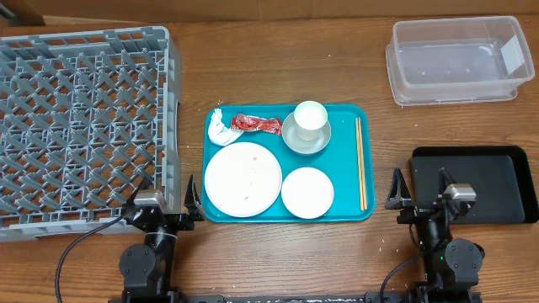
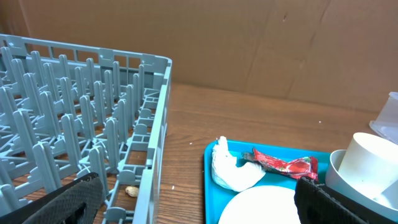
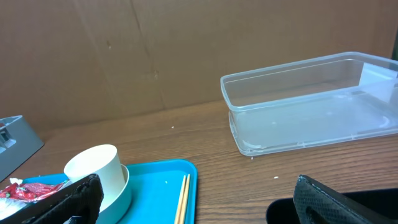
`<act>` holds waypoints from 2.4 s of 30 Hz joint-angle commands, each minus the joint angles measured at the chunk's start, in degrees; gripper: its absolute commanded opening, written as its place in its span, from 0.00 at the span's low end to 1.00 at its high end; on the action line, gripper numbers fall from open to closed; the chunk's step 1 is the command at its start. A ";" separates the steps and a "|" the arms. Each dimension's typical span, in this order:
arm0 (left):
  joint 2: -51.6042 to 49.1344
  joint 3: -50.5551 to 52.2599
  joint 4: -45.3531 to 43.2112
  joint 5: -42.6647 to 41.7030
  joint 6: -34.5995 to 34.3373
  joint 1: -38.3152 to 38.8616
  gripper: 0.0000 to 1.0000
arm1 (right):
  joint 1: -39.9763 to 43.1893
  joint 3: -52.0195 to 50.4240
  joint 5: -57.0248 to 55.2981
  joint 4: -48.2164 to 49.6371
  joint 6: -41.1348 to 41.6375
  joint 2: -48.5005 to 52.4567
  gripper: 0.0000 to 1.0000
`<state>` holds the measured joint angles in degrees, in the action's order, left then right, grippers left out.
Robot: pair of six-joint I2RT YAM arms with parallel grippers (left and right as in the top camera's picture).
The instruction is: Sort waste into correct bins and load items into the dishwasher
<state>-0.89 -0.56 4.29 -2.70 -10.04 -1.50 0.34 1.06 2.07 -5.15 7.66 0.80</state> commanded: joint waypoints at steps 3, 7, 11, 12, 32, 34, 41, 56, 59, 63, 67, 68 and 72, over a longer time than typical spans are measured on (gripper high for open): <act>0.63 0.28 0.02 0.57 1.27 0.24 1.00 | 0.04 -0.61 -0.70 0.33 -0.24 -0.63 1.00; 0.63 0.28 0.02 0.57 1.27 0.24 1.00 | 0.04 -0.61 -0.70 0.33 -0.24 -0.63 1.00; 0.63 0.28 0.02 0.57 1.27 0.24 1.00 | 0.04 -0.61 -0.70 0.33 -0.24 -0.63 1.00; 0.63 0.28 0.02 0.57 1.27 0.24 1.00 | 0.04 -0.61 -0.70 0.33 -0.24 -0.63 1.00; 0.63 0.28 -23.04 -24.68 -38.21 0.42 1.00 | 0.04 -0.61 -0.72 0.33 -0.24 -0.63 1.00; 0.63 0.26 -30.60 -24.20 -38.14 0.35 1.00 | 0.04 -0.61 -0.70 0.33 -0.24 -0.63 1.00; -5.51 -14.23 -14.91 -20.74 -14.75 0.42 1.00 | 0.04 -0.61 -0.72 0.35 -0.24 -0.63 1.00; -77.09 -85.26 61.05 -28.63 9.86 1.70 1.00 | 0.04 -0.61 -0.72 0.33 -0.24 -0.63 1.00; -85.00 -88.87 61.72 -3.76 3.56 9.14 1.00 | 0.04 -0.61 -0.70 0.33 -0.24 -0.63 1.00; -91.78 -88.87 59.56 11.28 -0.92 17.00 1.00 | 0.04 -0.61 -0.72 0.33 -0.24 -0.63 1.00; -97.48 -88.87 57.46 10.49 -0.63 20.81 1.00 | 0.04 -0.61 -0.70 0.33 -0.24 -0.63 0.99; -98.51 -88.87 56.54 9.99 -0.15 21.24 1.00 | 0.04 -0.61 -0.70 0.33 -0.24 -0.63 1.00; -102.25 -88.87 50.90 10.16 0.02 22.43 1.00 | 0.04 -0.61 -0.72 0.33 -0.24 -0.63 1.00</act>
<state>-101.19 -87.81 58.59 4.56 -9.08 20.32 0.34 1.06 2.07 -5.17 7.62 0.69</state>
